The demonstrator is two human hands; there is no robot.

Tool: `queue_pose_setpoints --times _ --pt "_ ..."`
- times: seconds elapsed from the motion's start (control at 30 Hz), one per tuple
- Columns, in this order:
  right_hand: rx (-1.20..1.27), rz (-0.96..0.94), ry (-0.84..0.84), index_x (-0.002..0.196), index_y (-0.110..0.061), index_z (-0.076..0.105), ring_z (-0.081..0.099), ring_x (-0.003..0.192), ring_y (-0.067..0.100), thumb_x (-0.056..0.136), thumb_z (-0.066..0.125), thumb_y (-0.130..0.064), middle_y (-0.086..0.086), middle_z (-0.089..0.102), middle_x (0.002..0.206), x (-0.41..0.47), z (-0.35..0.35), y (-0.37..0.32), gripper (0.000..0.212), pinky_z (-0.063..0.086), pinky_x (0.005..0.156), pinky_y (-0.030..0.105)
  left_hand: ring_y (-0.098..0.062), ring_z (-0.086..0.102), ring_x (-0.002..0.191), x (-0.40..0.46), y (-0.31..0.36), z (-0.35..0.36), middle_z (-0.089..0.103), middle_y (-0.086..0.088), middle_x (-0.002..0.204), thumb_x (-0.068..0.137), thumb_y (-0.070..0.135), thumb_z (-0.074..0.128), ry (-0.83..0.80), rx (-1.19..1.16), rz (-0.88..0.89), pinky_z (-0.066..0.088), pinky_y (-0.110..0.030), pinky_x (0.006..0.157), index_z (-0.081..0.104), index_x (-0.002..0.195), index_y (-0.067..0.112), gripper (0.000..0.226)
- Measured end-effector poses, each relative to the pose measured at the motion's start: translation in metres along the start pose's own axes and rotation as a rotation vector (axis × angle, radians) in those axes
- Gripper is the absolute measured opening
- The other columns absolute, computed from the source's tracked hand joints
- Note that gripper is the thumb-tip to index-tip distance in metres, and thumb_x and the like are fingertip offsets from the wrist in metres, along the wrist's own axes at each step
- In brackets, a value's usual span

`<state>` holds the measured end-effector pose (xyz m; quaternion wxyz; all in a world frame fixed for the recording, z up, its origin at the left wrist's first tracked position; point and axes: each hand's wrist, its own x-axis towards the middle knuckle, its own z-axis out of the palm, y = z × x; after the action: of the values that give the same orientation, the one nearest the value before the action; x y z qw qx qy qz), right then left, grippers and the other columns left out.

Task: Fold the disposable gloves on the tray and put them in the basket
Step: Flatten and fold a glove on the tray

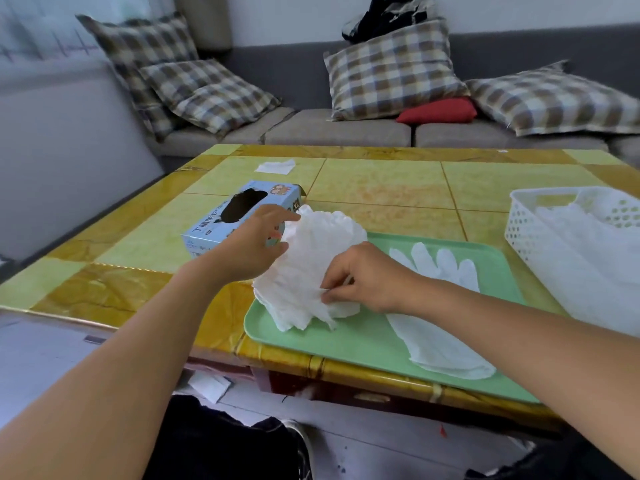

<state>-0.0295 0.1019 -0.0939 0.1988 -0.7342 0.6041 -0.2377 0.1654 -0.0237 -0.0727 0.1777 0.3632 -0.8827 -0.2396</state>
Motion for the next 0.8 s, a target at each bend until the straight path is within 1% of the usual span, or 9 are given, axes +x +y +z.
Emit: queue_pose_setpoints --times 0.1,0.17,0.23,0.33,0.43,0.53,0.67,0.73,0.8 --pt "0.088 0.037 -0.106 0.095 -0.014 0.082 0.069 0.080 0.007 0.092 0.074 -0.018 -0.005 0.078 0.088 -0.008 -0.012 0.011 0.009 0.056 0.078 0.028 -0.009 0.056 0.115 0.000 0.004 0.000 0.043 0.009 0.143 0.101 0.008 0.051 -0.053 0.020 0.006 0.047 -0.026 0.088 0.052 0.137 0.035 0.045" --pt "0.166 0.072 -0.169 0.077 -0.021 0.076 0.055 0.063 0.002 0.098 0.067 -0.017 -0.014 0.067 0.068 -0.012 -0.018 0.016 0.023 0.046 0.063 0.020 -0.003 0.057 0.111 -0.002 0.006 0.001 0.045 0.012 0.142 0.099 0.002 0.049 -0.098 0.041 0.016 0.046 -0.025 0.089 0.052 0.135 0.037 0.051" --pt "0.228 0.100 -0.192 0.066 -0.018 0.065 0.043 0.057 0.003 0.102 0.060 -0.017 -0.015 0.051 0.059 -0.016 -0.022 0.019 0.037 0.037 0.061 0.017 -0.004 0.055 0.117 -0.003 0.009 0.001 0.045 0.014 0.142 0.097 0.001 0.052 -0.109 0.043 0.034 0.045 -0.024 0.091 0.053 0.135 0.038 0.053" --pt "0.327 0.149 -0.191 0.077 -0.011 0.069 0.050 0.065 0.006 0.105 0.054 -0.019 -0.009 0.059 0.069 -0.017 -0.020 0.024 0.033 0.042 0.068 0.020 -0.003 0.050 0.124 -0.004 0.015 -0.002 0.045 0.021 0.140 0.094 0.040 0.067 -0.122 -0.039 0.018 0.043 -0.027 0.096 0.053 0.133 0.044 0.042" --pt "0.442 0.232 -0.170 0.098 0.001 0.071 0.059 0.082 0.018 0.107 0.051 -0.022 0.006 0.068 0.088 -0.013 -0.015 0.027 0.032 0.048 0.081 0.034 -0.003 0.045 0.130 -0.007 0.020 -0.003 0.041 0.023 0.144 0.069 0.076 0.070 -0.251 -0.083 -0.072 0.041 -0.034 0.105 0.046 0.136 0.053 0.075" --pt "0.567 0.280 -0.210 0.113 0.010 0.065 0.059 0.090 0.025 0.108 0.047 -0.019 0.015 0.067 0.101 -0.010 -0.017 0.029 0.034 0.049 0.087 0.038 -0.008 0.036 0.138 -0.009 0.019 0.002 0.029 0.020 0.154 0.077 0.055 0.080 -0.299 0.153 -0.036 0.035 -0.032 0.110 0.033 0.149 0.046 0.087" --pt "0.763 0.332 -0.311 0.121 -0.005 0.068 0.066 0.094 0.021 0.107 0.046 -0.015 0.009 0.071 0.108 -0.015 -0.035 0.028 0.028 0.056 0.086 0.032 -0.013 0.030 0.143 -0.008 0.022 0.004 0.023 0.012 0.160 0.080 0.032 0.084 -0.270 0.209 -0.015 0.031 -0.033 0.113 0.028 0.155 0.033 0.093" --pt "0.913 0.346 -0.287 0.129 -0.002 0.064 0.066 0.096 0.024 0.103 0.049 -0.015 0.013 0.068 0.114 -0.021 -0.048 0.029 0.033 0.058 0.083 0.034 -0.016 0.030 0.144 -0.005 0.023 0.005 0.021 0.010 0.161 0.082 0.028 0.083 -0.264 0.217 -0.012 0.034 -0.036 0.112 0.027 0.155 0.034 0.093" --pt "1.111 0.336 -0.208 0.121 -0.003 0.070 0.066 0.092 0.024 0.096 0.053 -0.017 0.013 0.068 0.112 -0.028 -0.063 0.027 0.033 0.057 0.079 0.034 -0.019 0.031 0.144 -0.003 0.020 0.005 0.017 0.011 0.162 0.083 0.023 0.081 -0.280 0.246 -0.037 0.039 -0.040 0.111 0.024 0.155 0.038 0.093"
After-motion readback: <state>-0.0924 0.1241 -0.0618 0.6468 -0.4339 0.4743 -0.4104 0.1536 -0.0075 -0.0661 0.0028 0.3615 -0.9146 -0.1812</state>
